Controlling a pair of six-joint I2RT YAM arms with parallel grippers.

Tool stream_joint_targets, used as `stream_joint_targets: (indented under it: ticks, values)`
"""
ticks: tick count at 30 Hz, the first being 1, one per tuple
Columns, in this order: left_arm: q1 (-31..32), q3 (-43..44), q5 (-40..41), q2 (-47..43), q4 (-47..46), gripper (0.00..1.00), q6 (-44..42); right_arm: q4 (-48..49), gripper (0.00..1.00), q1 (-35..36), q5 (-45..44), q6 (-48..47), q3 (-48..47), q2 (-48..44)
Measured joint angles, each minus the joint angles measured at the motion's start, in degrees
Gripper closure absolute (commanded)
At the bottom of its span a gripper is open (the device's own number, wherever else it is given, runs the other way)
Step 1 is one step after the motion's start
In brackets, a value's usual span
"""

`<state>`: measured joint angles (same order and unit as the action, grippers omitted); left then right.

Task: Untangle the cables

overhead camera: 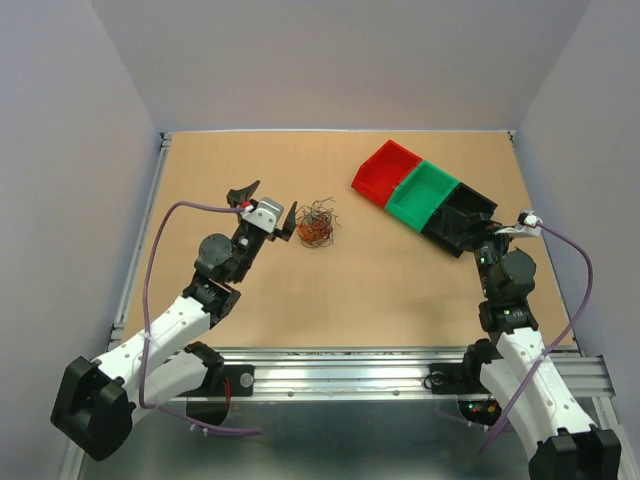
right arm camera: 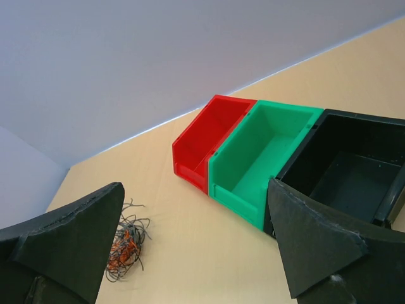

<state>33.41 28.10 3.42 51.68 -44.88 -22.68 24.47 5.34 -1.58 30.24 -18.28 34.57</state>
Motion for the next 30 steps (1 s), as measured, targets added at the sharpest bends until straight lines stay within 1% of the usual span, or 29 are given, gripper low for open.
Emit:
stream_joint_targets:
  ticks: [5,7,10,15,18,24,25,26,27,28,29,30]
  values:
    - [0.0,1.2,-3.5,3.8,2.7,0.01,-2.6,0.0,0.00,0.0,1.9,-0.2,0.0,1.4]
    - [0.0,4.1,-3.6,7.2,5.9,0.01,-3.0,-0.2,0.00,0.0,3.8,-0.9,-0.1,3.1]
    - [0.0,10.7,-3.6,14.6,10.9,0.01,-3.5,-1.7,0.00,0.0,5.3,-2.0,-0.7,5.3]
    - [0.2,20.5,-3.1,25.9,20.3,0.01,-3.9,-3.3,0.00,0.0,5.5,-3.3,-1.8,6.7]
    - [0.4,23.8,-3.0,31.2,24.4,0.01,-4.1,-3.5,0.00,0.0,5.4,-3.9,-2.1,6.8]
    - [0.4,27.5,-3.0,39.5,30.3,0.05,-4.2,-3.7,0.00,0.0,5.5,-4.6,-2.1,6.8]
    - [0.4,28.2,-3.0,40.9,30.8,0.09,-4.1,-3.9,0.00,0.0,5.6,-4.7,-2.1,6.8]
    - [0.4,28.9,-3.0,42.2,31.1,0.25,-4.1,-3.9,0.00,0.0,5.6,-4.8,-2.1,6.8]
    - [0.4,30.6,-3.0,44.5,31.6,0.38,-4.1,-4.0,0.00,0.0,5.9,-4.8,-2.1,6.9]
    - [0.4,31.8,-3.3,46.4,32.0,0.55,-3.9,-3.9,0.00,0.0,6.0,-4.8,-2.1,6.9]
    - [0.4,33.3,-3.7,48.7,32.6,0.94,-3.5,-3.9,0.02,0.0,6.3,-4.8,-2.1,7.1]
    - [0.4,34.5,-4.3,50.2,33.3,1.00,-4.2,-3.9,0.03,0.0,6.8,-4.9,-2.1,7.4]
